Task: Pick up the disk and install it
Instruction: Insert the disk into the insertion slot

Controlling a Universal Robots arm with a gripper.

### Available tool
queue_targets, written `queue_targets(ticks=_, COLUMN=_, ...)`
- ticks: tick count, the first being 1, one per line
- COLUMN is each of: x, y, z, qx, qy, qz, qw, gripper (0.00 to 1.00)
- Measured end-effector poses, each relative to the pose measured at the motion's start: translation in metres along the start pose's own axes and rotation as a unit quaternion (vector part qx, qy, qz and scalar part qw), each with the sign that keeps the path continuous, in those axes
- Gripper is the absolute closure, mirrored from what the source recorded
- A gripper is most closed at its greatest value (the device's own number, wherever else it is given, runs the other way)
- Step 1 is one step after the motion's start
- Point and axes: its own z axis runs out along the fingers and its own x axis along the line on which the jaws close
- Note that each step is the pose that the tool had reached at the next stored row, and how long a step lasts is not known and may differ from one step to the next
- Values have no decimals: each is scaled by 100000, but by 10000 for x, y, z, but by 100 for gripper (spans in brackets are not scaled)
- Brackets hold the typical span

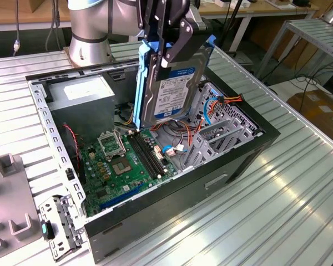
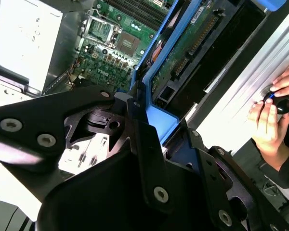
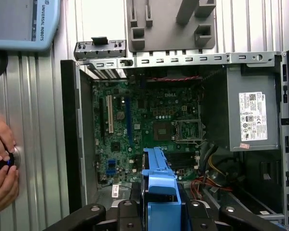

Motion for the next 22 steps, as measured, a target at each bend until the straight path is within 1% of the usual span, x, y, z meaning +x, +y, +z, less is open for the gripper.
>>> queue_targets(ticks=2, x=8, y=-31, z=0, qx=0, qy=5, qz=-2, qw=100000, gripper=63)
queue_targets(ticks=4, x=34, y=-42, z=1, qx=0, qy=6, qz=-2, qw=100000, gripper=63)
queue_targets(ticks=6, x=107, y=-49, z=1, qx=2, qy=37, qz=-4, qw=100000, gripper=63)
queue_targets(ticks=10, x=228, y=-59, z=3, qx=3, qy=77, qz=0, qw=100000, gripper=63)
queue_targets(ticks=11, x=269, y=-69, z=3, qx=2, qy=85, qz=-1, qw=100000, gripper=63)
queue_targets(ticks=12, x=303, y=-96, z=5, qx=4, qy=80, qz=0, qw=100000, gripper=63)
queue_targets(ticks=13, x=313, y=-134, z=5, qx=5, qy=75, qz=-1, qw=100000, gripper=63)
queue_targets(ticks=14, x=313, y=-140, z=5, qx=4, qy=75, qz=1, qw=100000, gripper=63)
queue_targets(ticks=22, x=313, y=-145, z=5, qx=2, qy=81, qz=1, qw=100000, gripper=63)
